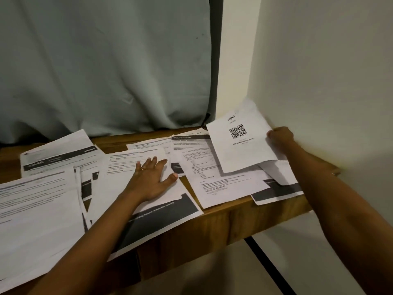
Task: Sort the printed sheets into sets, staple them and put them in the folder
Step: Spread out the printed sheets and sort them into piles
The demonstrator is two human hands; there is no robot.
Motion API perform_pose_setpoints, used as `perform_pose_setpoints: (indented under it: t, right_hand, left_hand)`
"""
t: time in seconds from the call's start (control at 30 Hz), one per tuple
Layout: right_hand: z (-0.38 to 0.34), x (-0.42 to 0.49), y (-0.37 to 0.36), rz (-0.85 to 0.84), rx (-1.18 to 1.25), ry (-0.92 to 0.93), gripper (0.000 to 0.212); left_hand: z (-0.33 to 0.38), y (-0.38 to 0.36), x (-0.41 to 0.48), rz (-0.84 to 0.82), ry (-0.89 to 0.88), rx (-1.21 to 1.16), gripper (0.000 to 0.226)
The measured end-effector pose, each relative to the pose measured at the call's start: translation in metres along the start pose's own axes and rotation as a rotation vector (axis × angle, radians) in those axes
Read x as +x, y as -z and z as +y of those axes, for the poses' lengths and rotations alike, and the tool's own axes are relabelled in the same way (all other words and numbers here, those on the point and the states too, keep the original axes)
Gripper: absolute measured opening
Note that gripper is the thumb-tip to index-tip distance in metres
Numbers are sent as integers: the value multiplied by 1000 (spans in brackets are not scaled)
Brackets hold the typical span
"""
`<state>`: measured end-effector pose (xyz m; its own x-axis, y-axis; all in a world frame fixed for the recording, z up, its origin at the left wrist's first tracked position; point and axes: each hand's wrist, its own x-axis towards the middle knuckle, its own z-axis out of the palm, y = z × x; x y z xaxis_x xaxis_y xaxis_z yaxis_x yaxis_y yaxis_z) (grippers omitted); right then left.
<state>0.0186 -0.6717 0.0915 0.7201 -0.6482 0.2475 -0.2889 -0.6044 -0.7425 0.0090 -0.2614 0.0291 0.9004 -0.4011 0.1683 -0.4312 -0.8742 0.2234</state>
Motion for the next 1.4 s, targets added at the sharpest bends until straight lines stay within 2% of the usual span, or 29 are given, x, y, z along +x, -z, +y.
perform_pose_setpoints:
  t: [0.27, 0.37, 0.43, 0.47, 0.5, 0.57, 0.67, 0.8, 1.0, 1.1, 1.2, 1.3, 1.4]
  right_hand:
    - [59, 39, 24, -63, -179, -89, 35]
    - [68, 42, 23, -17, -417, -106, 37]
    - [68, 37, 18, 57, -613, 13, 40]
    - [65, 33, 13, 65, -615, 122, 42]
    - [63, 29, 5, 18, -552, 224, 45]
    - [58, 17, -13, -203, -403, 358, 54]
    - [57, -1, -33, -445, -520, 382, 64]
    - [64, -5, -36, -455, -629, 363, 73]
    - [71, 0, -34, -464, -644, 310, 70]
    - [48, -19, -42, -328, -549, 370, 61]
    - [-4, -61, -62, -197, -160, 480, 40]
    - [-66, -114, -87, -391, 81, 502, 22]
    - [-111, -152, -119, -595, -15, 454, 34]
  left_hand:
    - [30, -7, 15, -11, -62, 65, 91]
    - [34, -9, 17, -12, -58, 69, 92]
    - [35, -11, 18, -16, -50, 69, 92]
    - [35, -12, 18, -21, -47, 72, 92]
    - [35, -13, 18, -28, -44, 74, 92]
    - [36, -15, 18, -42, -36, 71, 90]
    - [36, -18, 14, -58, -32, 71, 85]
    - [36, -14, 7, -61, -46, 54, 87]
    - [23, -8, -3, -83, -13, 67, 84]
    - [7, -6, -7, -66, 20, 66, 90]
    - [-12, -1, -9, -18, 117, 104, 91]
    - [-29, 1, -13, -14, 291, 110, 84]
    - [-44, 1, -20, -70, 419, 98, 85]
